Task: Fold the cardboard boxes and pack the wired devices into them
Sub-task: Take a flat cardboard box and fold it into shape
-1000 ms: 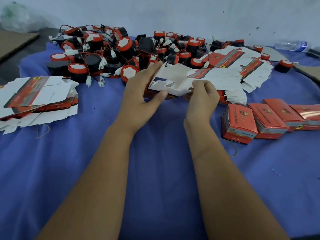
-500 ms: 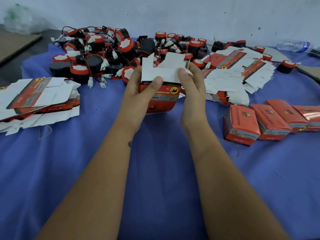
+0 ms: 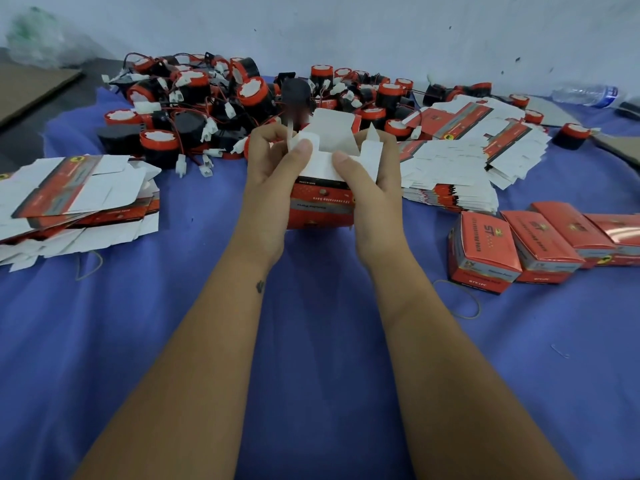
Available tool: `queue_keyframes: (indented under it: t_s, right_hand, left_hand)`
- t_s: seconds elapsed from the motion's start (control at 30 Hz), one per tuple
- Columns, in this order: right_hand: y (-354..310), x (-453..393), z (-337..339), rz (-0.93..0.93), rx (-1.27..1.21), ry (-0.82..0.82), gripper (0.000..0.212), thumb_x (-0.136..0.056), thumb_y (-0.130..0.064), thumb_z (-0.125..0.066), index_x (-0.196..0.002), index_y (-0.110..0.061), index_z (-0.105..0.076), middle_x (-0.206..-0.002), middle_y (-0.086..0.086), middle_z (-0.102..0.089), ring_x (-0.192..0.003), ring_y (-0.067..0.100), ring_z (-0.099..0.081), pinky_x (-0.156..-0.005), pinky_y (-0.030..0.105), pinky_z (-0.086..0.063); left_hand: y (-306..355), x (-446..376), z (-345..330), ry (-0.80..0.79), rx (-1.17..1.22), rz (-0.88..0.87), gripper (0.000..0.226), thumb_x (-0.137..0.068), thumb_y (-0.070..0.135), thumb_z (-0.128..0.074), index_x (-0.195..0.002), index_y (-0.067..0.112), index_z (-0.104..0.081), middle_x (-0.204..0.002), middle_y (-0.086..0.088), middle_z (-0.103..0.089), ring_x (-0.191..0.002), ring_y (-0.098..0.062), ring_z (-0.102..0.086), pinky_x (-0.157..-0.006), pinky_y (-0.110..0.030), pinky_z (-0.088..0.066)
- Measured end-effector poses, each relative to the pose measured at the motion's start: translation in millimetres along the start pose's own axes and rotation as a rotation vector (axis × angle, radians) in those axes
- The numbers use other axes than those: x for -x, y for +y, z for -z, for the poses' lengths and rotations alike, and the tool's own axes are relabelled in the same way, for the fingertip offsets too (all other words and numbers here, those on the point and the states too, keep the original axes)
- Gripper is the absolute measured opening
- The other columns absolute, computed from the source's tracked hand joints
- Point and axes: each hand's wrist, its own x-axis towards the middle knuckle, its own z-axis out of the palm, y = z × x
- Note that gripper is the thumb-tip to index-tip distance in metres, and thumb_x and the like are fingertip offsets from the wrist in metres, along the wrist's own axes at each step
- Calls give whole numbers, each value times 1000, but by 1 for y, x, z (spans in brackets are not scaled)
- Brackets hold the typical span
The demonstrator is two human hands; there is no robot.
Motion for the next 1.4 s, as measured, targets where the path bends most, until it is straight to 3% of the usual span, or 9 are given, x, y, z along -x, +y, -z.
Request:
queue_keyframes:
  t_s: [0.13,0.3,0.4,0.57,0.87,1.0,1.1,1.23,1.4]
  right_hand:
    - [4,-3,2,-119,7,15,20,-80,-13,-63,-97,-22,-58,-93,-2,-67,-86,18,-63,-72,36,-54]
    - [8,-5,3,-219,-2,-22,27,-82,-8,-63,-99,-29,-58,-100,0,-69,-86,20,-65,-71,37,-55]
    - [6,-5,2,-233,-35,-26,32,-85,-3,-62,-102,-30,-58,-110,5,-68,-93,24,-65,-81,44,-55]
    - [3,-3,4,-247,-134,-102,35,-80,-1,-64,-100,-31,-62,-113,7,-65,-96,27,-64,-84,47,-53]
    - [3,-7,5,-271,-133,-113,37,-75,0,-64,-92,-33,-63,-91,-7,-73,-86,25,-69,-72,39,-56]
    - [2,-8,5,-292,-132,-87,38,-70,-4,-65,-95,-32,-61,-98,-5,-71,-89,24,-68,-71,39,-56]
    - [2,-6,5,-274,-109,-84,37,-78,-1,-65,-98,-32,-60,-95,-5,-71,-92,24,-67,-78,44,-56]
    - [3,-3,2,-278,-78,-85,34,-87,1,-64,-107,-26,-55,-104,3,-67,-95,24,-65,-80,43,-56]
    - [3,-4,0,-314,-35,-69,31,-89,-4,-66,-113,-16,-51,-110,9,-65,-94,21,-65,-77,38,-57]
  left_hand:
    - [-5,0,-2,95,-96,25,15,-86,21,-56,-98,28,-51,-85,16,-68,-79,-7,-66,-66,-30,-57]
    - [-3,1,-3,86,-147,41,31,-88,8,-44,-100,35,-55,-89,16,-67,-76,-5,-64,-60,-25,-54]
    - [0,2,-5,78,-183,-10,37,-88,5,-42,-97,38,-56,-87,18,-66,-78,-7,-64,-61,-26,-54]
    - [1,2,-5,59,-215,-94,44,-86,-4,-41,-99,36,-54,-96,0,-64,-79,-9,-62,-58,-23,-51]
    - [-2,0,-2,78,-170,-80,43,-83,-4,-43,-102,33,-54,-95,-1,-66,-79,-11,-64,-59,-26,-52]
    - [-3,0,0,30,-9,-27,24,-91,13,-43,-102,26,-60,-97,-1,-70,-86,-17,-68,-65,-32,-54]
    - [-5,-1,1,54,97,38,32,-104,25,-33,-101,23,-64,-102,-6,-72,-91,-23,-69,-71,-35,-55]
    - [-7,-3,1,103,-31,-24,26,-100,10,-41,-98,21,-64,-113,-8,-63,-102,-25,-63,-84,-41,-51]
    - [-7,-4,3,129,16,19,21,-96,7,-47,-95,17,-65,-104,-4,-66,-97,-21,-64,-82,-36,-52]
